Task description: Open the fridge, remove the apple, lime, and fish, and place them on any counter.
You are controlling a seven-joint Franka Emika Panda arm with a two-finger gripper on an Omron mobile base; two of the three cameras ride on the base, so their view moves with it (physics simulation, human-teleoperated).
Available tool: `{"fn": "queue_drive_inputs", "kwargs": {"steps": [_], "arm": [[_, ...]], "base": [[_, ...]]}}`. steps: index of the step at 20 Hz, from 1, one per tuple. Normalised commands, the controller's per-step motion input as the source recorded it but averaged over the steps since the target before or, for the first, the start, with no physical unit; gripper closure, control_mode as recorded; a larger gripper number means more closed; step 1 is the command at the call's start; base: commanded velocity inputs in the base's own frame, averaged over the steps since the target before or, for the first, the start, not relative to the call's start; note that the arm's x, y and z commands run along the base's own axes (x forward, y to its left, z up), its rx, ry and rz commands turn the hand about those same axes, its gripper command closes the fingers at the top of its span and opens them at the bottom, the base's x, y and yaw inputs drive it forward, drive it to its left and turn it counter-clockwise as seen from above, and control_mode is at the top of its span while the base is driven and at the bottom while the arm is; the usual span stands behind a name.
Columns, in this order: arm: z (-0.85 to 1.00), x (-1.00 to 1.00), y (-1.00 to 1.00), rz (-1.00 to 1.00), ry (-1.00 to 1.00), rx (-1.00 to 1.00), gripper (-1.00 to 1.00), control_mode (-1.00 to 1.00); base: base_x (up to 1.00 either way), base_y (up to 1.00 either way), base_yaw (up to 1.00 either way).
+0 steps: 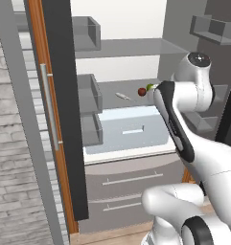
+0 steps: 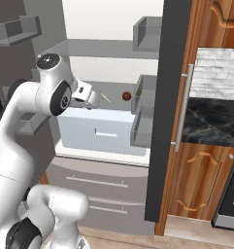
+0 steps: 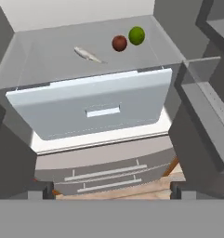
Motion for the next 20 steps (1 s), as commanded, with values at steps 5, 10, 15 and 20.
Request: {"fn": "queue_drive_inputs", "kwargs": {"steps": [5,10,15,20], "arm": [[0.0,-0.35,0.09,0.01,0.07,-0.11,-1.0,-1.0],[0.01,-0.36,0.0,0.11,0.03,-0.08,-1.0,-1.0],[0.0,-0.35,0.0,0.12,0.0,-0.04,-1.0,-1.0],[-0.02,-0.2,0.0,0.14,-0.01,-0.01,-1.0,-1.0]], "base": [[0.0,0.0,0.0],[0.0,0.0,0.0],[0.0,0.0,0.0],[0.0,0.0,0.0]]}}
